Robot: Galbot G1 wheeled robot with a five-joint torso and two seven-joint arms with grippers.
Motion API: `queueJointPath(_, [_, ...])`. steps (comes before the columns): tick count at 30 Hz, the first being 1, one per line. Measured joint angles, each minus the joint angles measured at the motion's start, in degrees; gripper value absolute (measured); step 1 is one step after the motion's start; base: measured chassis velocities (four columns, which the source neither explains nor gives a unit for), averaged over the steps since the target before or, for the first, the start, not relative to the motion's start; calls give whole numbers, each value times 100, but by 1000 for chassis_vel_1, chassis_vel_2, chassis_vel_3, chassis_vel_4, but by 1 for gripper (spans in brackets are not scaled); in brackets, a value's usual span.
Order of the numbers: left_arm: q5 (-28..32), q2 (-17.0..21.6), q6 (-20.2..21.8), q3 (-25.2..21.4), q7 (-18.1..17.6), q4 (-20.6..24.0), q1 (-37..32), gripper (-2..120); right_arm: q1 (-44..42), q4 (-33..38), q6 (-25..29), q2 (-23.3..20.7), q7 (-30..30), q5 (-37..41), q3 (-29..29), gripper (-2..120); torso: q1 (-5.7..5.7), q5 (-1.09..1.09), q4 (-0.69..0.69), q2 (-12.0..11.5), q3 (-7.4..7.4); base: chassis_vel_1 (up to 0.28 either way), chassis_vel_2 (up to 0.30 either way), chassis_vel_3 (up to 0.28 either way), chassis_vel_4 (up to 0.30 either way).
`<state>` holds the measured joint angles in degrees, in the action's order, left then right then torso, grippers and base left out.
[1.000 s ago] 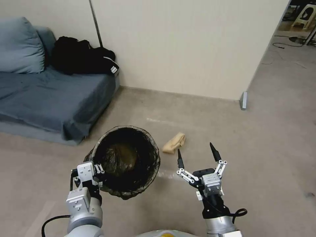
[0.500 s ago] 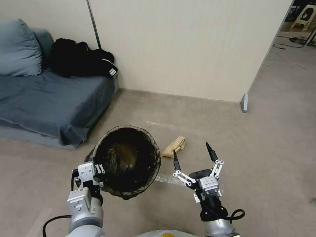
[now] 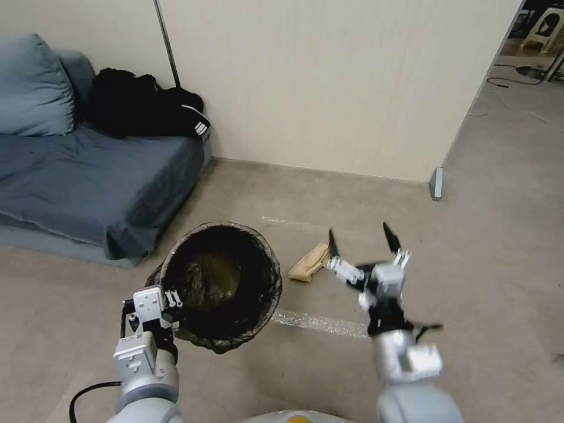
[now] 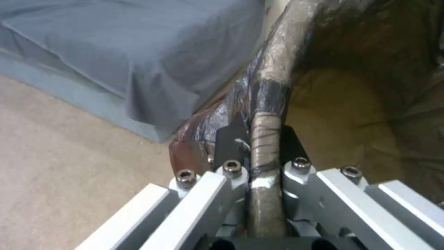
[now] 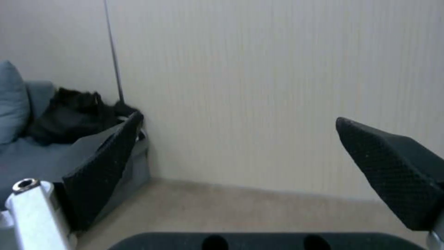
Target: Pick up the trash bin, then pick up the garbage from the floor and place it into the trash bin.
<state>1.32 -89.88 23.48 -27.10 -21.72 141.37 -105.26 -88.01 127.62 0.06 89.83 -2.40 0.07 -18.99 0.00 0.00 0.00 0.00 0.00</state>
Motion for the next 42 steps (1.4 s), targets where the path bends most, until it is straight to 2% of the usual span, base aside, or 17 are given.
queueJointPath(3, [-5, -20, -6, -3, 10, -9, -30, 1, 376, -250, -425, -123, -205, 235, 35, 100, 0, 1, 0, 0, 0, 0, 0, 0, 0])
queueJointPath(6, [-54, -65, -13, -5, 13, -41, -78, 1, 980, -839, -1061, -259, -542, 635, 141, 100, 0, 0, -1, 0, 0, 0, 0, 0, 0])
queueJointPath(13, [-125, -142, -29, 2, 15, -90, -120, 1, 1709, -1764, -1809, -322, -901, 1444, 367, 100, 0, 0, 0, 0, 0, 0, 0, 0, 0])
queueJointPath(20, [-223, -227, -69, 73, 13, -96, -188, 1, 2558, -2702, -2812, -465, -1274, 2572, 605, 100, 0, 0, -1, 0, 1, 0, 0, 0, 0])
queueJointPath(21, [-223, -227, -69, 73, 13, -96, -188, 1, 2558, -2702, -2812, -465, -1274, 2572, 605, 100, 0, 0, -1, 0, 1, 0, 0, 0, 0])
queueJointPath(24, [-242, -231, -99, 90, -6, -86, -211, 1, 2936, -3316, -3092, -479, -1479, 2974, 678, 100, 0, 0, -1, 0, 1, 0, 0, 0, 0])
queueJointPath(32, [-239, -231, -111, 73, -37, -22, -252, 1, 3353, -4424, -3214, -296, -1558, 3114, 628, 100, 0, 0, 0, 0, 0, 0, 0, 0, 0])
queueJointPath(42, [-266, -228, -137, 143, -65, -42, -261, 1, 3695, -5552, -2733, -38, -1355, 2829, 488, 100, 0, 0, 0, 0, 0, 0, 0, 0, 0])
